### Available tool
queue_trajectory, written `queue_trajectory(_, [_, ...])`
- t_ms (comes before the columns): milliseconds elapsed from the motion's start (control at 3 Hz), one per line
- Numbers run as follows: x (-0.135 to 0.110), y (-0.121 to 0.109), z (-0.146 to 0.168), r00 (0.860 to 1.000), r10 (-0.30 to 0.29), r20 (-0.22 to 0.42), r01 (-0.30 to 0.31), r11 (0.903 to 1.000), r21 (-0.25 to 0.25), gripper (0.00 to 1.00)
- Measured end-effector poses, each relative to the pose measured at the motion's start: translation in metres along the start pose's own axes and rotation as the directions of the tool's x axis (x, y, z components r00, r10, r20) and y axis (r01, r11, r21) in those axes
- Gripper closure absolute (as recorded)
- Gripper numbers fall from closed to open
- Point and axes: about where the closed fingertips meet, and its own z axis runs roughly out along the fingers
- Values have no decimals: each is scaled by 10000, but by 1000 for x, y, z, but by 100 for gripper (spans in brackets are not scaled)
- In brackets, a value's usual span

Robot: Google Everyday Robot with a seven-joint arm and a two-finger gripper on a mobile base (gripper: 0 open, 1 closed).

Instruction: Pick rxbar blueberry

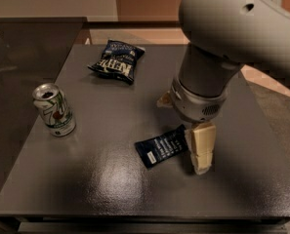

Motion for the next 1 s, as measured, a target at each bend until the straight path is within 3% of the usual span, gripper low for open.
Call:
queue_trajectory(667, [-14,14,35,9977,-501,460,512,9984,-230,0])
queue_trajectory(1000, [-16,12,46,9973,-537,500,554,9979,-329,18])
